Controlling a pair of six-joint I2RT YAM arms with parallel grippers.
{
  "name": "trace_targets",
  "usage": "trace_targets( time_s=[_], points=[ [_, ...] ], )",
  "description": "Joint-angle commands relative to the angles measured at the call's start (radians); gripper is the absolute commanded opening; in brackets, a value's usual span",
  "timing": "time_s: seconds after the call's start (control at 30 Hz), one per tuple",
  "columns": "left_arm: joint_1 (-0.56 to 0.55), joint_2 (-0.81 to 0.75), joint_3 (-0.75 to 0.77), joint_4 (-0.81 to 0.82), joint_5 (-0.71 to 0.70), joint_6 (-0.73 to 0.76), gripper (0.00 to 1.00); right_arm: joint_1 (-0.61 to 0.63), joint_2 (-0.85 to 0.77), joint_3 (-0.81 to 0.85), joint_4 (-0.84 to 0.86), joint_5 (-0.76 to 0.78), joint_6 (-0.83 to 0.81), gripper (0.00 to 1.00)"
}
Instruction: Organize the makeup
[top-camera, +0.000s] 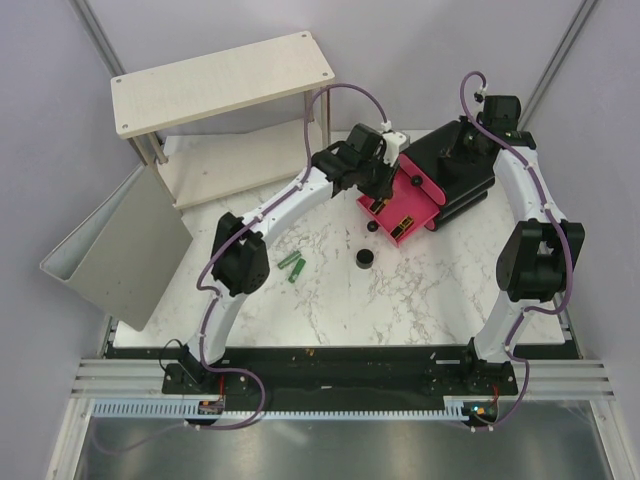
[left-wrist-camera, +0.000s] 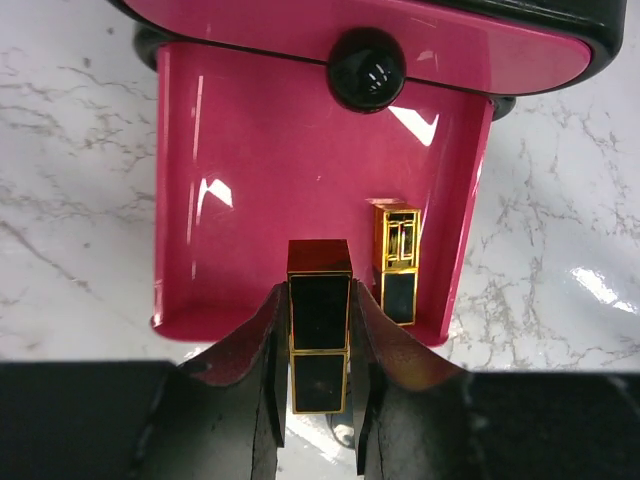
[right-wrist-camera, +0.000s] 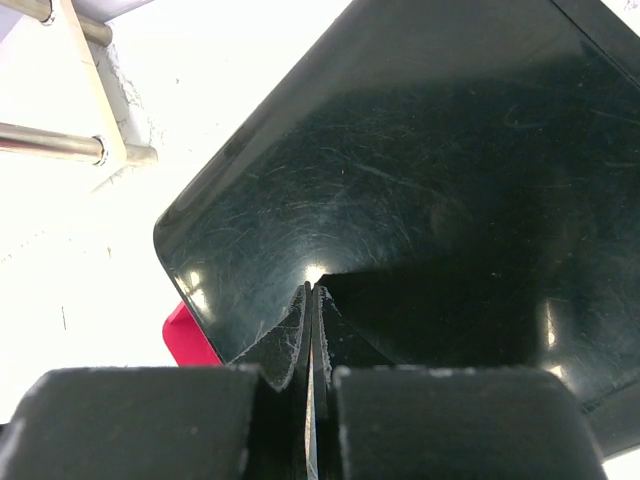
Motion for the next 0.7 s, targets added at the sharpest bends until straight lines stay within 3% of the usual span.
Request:
trace_targets(
  time_s=[0.0, 0.5, 0.67],
  points=[
    [-0.012, 0.03, 0.056, 0.095, 0.069, -0.087, 0.04, -0.002, 0.015, -0.032, -0.045, 0.005, -0.002, 0.0],
    [-0.053, 0.133, 0.071, 0.224, 0.08, -0.11, 0.14, -0.002, 0.003, -0.055, -0.037, -0.006, -0.002, 0.0],
    [-0.053, 0.153, 0.073, 0.227, 0.06, -0.109, 0.22, -0.001, -0.001, -0.056, -0.039, -0.007, -0.002, 0.0]
  ],
)
